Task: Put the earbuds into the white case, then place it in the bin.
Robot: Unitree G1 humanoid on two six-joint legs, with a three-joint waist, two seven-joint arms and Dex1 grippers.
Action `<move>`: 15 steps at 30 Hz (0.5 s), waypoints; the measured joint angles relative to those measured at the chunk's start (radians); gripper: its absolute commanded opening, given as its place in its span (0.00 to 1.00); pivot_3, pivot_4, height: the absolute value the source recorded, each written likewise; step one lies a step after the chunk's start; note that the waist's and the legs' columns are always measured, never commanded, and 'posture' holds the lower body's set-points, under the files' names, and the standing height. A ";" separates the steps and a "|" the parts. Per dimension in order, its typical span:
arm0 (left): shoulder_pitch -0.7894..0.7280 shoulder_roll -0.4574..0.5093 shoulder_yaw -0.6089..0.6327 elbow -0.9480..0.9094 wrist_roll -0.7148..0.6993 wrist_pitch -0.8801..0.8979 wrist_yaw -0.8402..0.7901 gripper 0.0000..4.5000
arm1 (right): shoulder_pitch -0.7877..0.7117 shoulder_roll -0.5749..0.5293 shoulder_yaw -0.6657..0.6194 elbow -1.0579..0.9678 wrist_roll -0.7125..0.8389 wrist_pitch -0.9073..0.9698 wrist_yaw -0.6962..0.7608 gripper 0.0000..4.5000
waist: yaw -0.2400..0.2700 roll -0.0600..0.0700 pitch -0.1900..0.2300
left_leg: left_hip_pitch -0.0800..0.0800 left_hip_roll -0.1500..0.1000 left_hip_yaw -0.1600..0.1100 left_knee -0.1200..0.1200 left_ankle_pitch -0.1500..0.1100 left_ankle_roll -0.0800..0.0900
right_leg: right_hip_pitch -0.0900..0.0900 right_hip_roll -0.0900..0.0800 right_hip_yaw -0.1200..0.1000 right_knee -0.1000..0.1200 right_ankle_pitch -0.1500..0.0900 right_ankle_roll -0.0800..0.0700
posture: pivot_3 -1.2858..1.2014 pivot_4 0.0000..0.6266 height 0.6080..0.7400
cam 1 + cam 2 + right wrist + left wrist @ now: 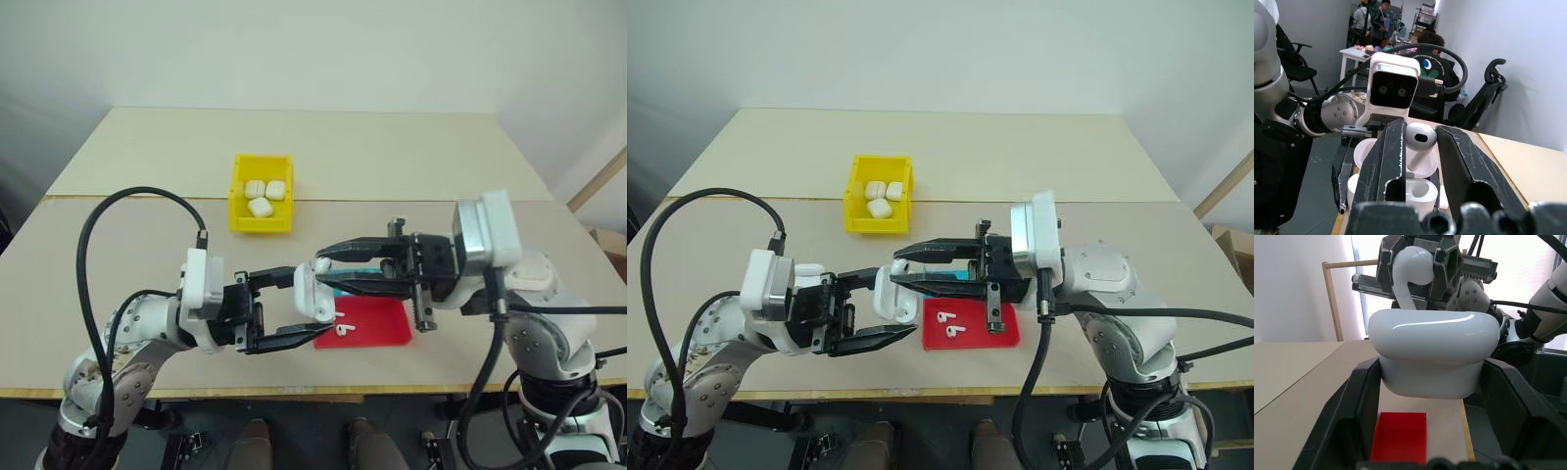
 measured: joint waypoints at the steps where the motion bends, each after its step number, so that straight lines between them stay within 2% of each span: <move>1: 0.000 0.002 0.000 0.000 0.000 0.000 0.000 0.62 | 0.001 0.000 0.001 0.000 -0.003 -0.002 0.000 0.27 | 0.000 0.000 0.000 | 0.000 0.000 0.000 0.000 0.000 0.000 | 0.000 0.000 0.000 0.000 0.000 0.000 | 0.52 0.24 1.00; 15: -0.003 0.016 0.000 0.000 -0.001 0.000 -0.024 0.62 | 0.026 0.000 0.032 0.001 -0.111 -0.095 0.029 0.27 | 0.000 0.000 0.000 | 0.000 0.000 0.000 0.000 0.000 0.000 | 0.000 0.000 0.000 0.000 0.000 0.000 | 0.52 0.24 1.00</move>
